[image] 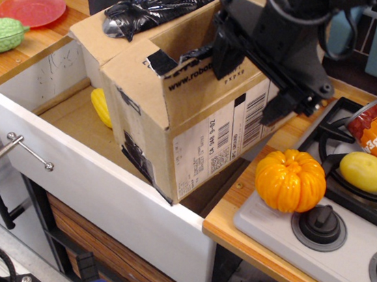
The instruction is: Close small4fbox flaps
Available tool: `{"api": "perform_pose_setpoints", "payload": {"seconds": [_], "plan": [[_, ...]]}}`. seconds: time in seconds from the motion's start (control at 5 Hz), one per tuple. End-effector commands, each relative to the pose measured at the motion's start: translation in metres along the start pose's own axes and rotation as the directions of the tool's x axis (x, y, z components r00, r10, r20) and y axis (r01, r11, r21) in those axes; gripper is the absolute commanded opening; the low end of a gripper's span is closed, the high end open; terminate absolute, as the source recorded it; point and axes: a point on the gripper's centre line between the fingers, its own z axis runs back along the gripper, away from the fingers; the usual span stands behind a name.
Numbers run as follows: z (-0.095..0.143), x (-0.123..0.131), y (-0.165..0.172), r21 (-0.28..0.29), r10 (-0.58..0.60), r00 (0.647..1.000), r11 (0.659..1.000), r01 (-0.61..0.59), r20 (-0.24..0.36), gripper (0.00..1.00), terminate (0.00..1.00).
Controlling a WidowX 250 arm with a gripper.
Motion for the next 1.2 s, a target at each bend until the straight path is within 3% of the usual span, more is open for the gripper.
{"api": "perform_pose_setpoints", "payload": {"seconds": [0.0, 0.2, 0.8, 1.0], "plan": [[-0.009, 0.014, 0.027, -0.043, -0.011, 0.997, 0.999, 0.014, 0.079, 1.0, 0.0], [-0.017, 0.012, 0.031, -0.058, -0.005, 0.997, 0.998, 0.01, 0.083, 1.0, 0.0], [-0.043, -0.02, 0.03, -0.19, 0.044, 0.989, 0.982, -0.016, 0.144, 1.0, 0.0], [-0.042, -0.019, 0.028, -0.186, 0.056, 0.989, 0.982, -0.03, 0.136, 1.0, 1.0]]}}
